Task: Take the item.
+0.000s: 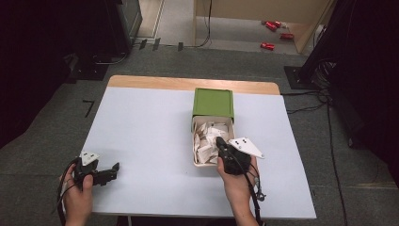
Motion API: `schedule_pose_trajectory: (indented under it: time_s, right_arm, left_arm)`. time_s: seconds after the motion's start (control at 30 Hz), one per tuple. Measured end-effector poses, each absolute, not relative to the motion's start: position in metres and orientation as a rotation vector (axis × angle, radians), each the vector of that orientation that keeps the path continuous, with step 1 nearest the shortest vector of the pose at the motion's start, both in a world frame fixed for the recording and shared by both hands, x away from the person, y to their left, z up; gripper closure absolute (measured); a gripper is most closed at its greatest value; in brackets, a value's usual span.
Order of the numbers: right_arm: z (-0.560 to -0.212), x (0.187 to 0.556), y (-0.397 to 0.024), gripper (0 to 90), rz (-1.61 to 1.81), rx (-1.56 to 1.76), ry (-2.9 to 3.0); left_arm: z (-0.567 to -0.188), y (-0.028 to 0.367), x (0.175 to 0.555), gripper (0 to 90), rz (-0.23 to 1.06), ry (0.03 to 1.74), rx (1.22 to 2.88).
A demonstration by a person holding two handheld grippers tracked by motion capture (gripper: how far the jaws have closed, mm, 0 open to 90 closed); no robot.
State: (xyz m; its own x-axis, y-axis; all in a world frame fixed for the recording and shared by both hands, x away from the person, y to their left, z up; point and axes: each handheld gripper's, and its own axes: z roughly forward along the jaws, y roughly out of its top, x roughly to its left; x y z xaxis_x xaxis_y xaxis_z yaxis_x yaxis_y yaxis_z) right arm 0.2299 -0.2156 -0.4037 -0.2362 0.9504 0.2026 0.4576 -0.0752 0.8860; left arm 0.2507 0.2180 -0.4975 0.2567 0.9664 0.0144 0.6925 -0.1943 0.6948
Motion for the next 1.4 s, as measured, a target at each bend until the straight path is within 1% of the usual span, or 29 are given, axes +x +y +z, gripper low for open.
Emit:
schedule_pose_trajectory:
  time_s: [0.53,0.83,1.1,1.4]
  right_arm:
    - [-0.385,0.228,-0.252,90.0,1.27,1.536,1.603]
    - [-0.381,0.225,-0.276,90.0,1.249,1.566,1.542]
    - [-0.386,0.221,-0.295,90.0,1.223,1.596,1.505]
    - [-0.402,0.217,-0.315,90.0,1.174,1.635,1.477]
  left_arm:
    - [-0.498,0.218,0.251,7.4,0.622,1.501,1.962]
    - [-0.498,0.218,0.251,7.4,0.622,1.501,1.961]
    - [-0.498,0.218,0.251,7.4,0.623,1.501,1.96]
    - [-0.498,0.218,0.251,7.4,0.623,1.501,1.96]
